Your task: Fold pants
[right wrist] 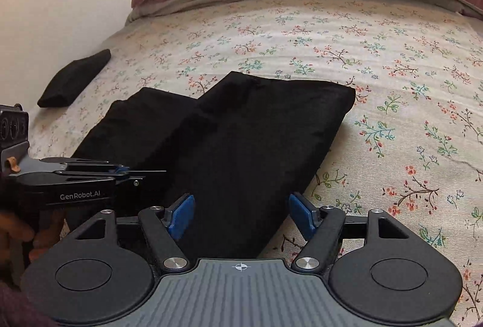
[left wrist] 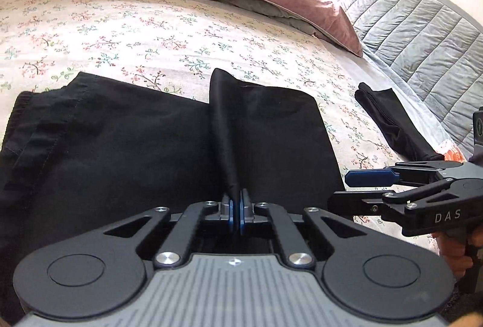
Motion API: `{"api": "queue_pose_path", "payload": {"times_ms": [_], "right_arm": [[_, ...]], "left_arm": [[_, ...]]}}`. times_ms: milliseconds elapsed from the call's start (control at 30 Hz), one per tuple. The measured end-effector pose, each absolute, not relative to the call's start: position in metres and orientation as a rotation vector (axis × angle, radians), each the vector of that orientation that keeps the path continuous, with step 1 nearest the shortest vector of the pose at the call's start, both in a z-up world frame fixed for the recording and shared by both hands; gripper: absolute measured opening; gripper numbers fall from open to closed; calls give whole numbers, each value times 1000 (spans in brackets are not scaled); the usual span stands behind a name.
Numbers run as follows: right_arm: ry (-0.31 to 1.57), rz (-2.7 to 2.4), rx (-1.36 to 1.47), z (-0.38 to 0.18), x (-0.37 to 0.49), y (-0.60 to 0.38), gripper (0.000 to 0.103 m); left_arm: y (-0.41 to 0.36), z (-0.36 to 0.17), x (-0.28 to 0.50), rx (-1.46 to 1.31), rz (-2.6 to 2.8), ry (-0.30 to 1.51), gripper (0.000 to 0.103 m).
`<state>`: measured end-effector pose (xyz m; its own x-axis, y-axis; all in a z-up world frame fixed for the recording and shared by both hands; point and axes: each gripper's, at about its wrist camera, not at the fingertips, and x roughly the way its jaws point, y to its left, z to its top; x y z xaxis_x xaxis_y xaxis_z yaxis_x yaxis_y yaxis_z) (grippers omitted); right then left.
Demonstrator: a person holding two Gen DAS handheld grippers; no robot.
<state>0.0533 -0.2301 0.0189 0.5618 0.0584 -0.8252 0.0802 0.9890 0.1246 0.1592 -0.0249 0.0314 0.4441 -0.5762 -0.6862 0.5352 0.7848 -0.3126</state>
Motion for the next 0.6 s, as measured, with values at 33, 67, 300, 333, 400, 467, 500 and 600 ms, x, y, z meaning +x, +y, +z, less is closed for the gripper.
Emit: {"api": "queue_pose_path", "payload": {"times_ms": [33, 67, 300, 333, 400, 467, 500, 600], "right_arm": [[976, -14, 152, 19, 53, -230, 70], [975, -14, 150, 20, 53, -230, 70], [951, -15, 157, 25, 53, -228, 70], [950, -14, 157, 25, 53, -227, 70], [953, -11, 156, 24, 55, -226, 70], [959, -5, 157, 22, 56, -224, 70], [962, -3, 156, 21, 57, -223, 70], [973, 4, 149, 17, 60, -219, 70]], "left_arm": [[-28, 36, 158, -35, -680, 857, 12], [-28, 41, 158, -24, -675, 846, 12], [-6, 75, 169, 20, -628, 773, 12], [2, 77, 173, 21, -611, 769, 12], [21, 79, 181, 16, -576, 771, 12], [37, 77, 189, 15, -533, 776, 12], [45, 77, 191, 11, -510, 781, 12], [71, 71, 200, -29, -474, 802, 12]]}}
